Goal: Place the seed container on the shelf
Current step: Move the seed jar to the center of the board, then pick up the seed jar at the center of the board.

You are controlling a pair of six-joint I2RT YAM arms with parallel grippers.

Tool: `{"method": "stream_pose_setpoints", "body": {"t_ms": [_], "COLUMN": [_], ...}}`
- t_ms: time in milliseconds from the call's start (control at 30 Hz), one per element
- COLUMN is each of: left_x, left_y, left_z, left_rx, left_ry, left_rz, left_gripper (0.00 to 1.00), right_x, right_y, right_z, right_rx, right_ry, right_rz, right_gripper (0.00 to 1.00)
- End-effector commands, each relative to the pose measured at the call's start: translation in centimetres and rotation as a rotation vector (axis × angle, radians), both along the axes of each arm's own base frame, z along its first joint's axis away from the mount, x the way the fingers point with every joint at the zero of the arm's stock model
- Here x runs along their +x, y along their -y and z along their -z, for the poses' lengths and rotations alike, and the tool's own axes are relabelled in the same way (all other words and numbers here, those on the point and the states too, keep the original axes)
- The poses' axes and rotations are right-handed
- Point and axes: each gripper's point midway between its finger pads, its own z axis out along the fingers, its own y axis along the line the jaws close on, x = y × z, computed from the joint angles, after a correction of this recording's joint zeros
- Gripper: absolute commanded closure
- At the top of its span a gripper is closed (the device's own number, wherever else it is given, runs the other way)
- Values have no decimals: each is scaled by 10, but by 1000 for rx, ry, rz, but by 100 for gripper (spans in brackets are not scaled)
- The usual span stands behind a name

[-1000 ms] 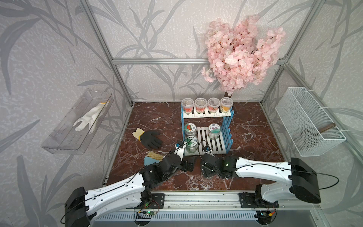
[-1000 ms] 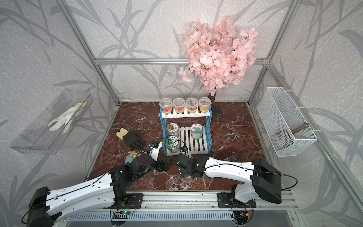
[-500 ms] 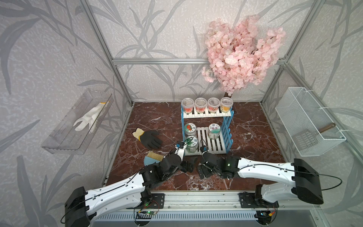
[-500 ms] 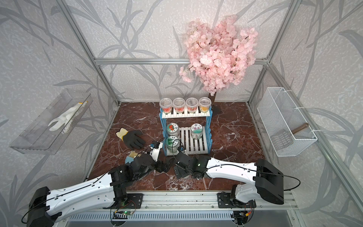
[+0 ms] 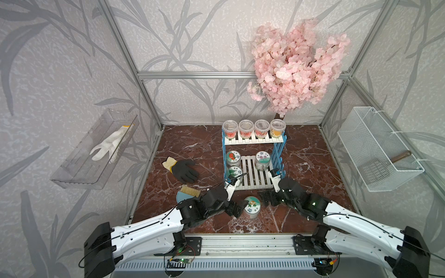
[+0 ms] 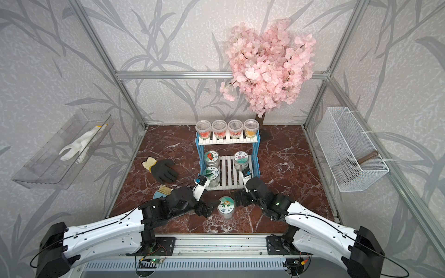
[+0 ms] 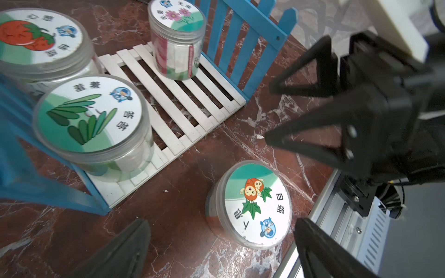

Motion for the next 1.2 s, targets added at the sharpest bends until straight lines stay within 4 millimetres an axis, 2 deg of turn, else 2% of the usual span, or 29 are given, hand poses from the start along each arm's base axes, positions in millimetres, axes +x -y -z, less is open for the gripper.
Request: {"method": "stream_pose_setpoints", "body": {"t_ms": [0,133,300,567,833,1167], "left_x": [-3,-3,-9,-16,-18,-17], "left_y": [5,12,33,54,58,57], "left_z": [3,18,27,43,59,64], "left_rx": [99,173,182,207,264,270], "left_ry": [80,136,190,200,128,69], "left_rz": [101,185,317,457,477,434], "left_gripper": [3,0,0,0,0,0], "right_x": [-9,-19,-35,-40,-42,-44], "right_y": [-3,-1,-9,0,1,-4], "right_z": [0,0,-3,5,10,10], "right_rx": [100,174,264,261,278,289], "right_ry": [-19,12,57,33,17,17], "right_rz": [-25,-42,-138,-106,-96,-125], "right_gripper": [1,2,4,4,4,4]}}
